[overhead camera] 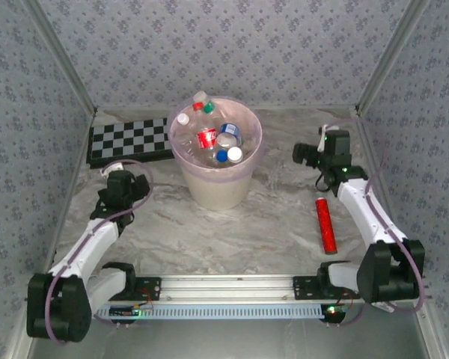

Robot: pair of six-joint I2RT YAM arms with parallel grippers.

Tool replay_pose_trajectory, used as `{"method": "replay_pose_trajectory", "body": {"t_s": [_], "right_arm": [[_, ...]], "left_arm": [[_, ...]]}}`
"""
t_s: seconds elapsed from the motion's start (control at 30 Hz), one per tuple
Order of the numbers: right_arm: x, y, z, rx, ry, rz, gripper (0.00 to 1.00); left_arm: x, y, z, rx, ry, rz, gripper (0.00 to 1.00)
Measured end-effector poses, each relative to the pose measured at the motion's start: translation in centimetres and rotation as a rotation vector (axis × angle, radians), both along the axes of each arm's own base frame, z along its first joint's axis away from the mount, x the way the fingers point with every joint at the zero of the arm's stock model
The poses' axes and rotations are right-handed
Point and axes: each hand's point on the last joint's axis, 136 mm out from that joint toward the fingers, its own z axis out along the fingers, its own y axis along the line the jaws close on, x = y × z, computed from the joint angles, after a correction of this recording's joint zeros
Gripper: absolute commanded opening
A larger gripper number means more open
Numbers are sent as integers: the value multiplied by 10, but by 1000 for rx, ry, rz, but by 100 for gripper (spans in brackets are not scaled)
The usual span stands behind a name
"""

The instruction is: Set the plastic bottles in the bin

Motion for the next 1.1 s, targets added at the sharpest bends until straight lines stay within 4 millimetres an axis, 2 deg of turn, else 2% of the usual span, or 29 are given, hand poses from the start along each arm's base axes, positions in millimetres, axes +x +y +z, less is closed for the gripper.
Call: {"method": "replay_pose_trajectory", "body": {"t_s": [0.07, 0.17, 0.23, 0.37, 0.53, 0.7, 0.83, 0.9, 1.0, 1.1], "right_arm": [[-3, -13, -32, -49, 24, -41, 100], [-2, -21, -57, -103, 30, -55, 100], [5, -22, -53, -134, -27, -47, 100], [22, -24, -29, -175, -152, -39, 100], [32, -27, -21, -186, -154, -35, 100], [29, -22, -42, -190, -154, 6, 100], [-5, -27, -84, -189, -132, -2, 100], [-13, -30, -99, -188, -111, -9, 100], [-7, -33, -88, -182, -169, -29, 100], [-3, -35, -79, -176, -207, -43, 100]], "left_arm": [[10, 1, -2, 43, -6, -17, 99], [24, 2, -3, 100, -45, -36, 99], [31, 3, -9, 134, -51, -44, 99], [40, 3, -27, 176, -45, -56, 99], [47, 5, -35, 222, -34, -64, 99], [65, 7, -38, 246, -44, -74, 99], [68, 9, -33, 236, -80, -74, 99], [69, 15, -32, 207, -102, -76, 99], [65, 24, -38, 178, -125, -73, 99], [63, 21, -43, 159, -124, -97, 99]]}}
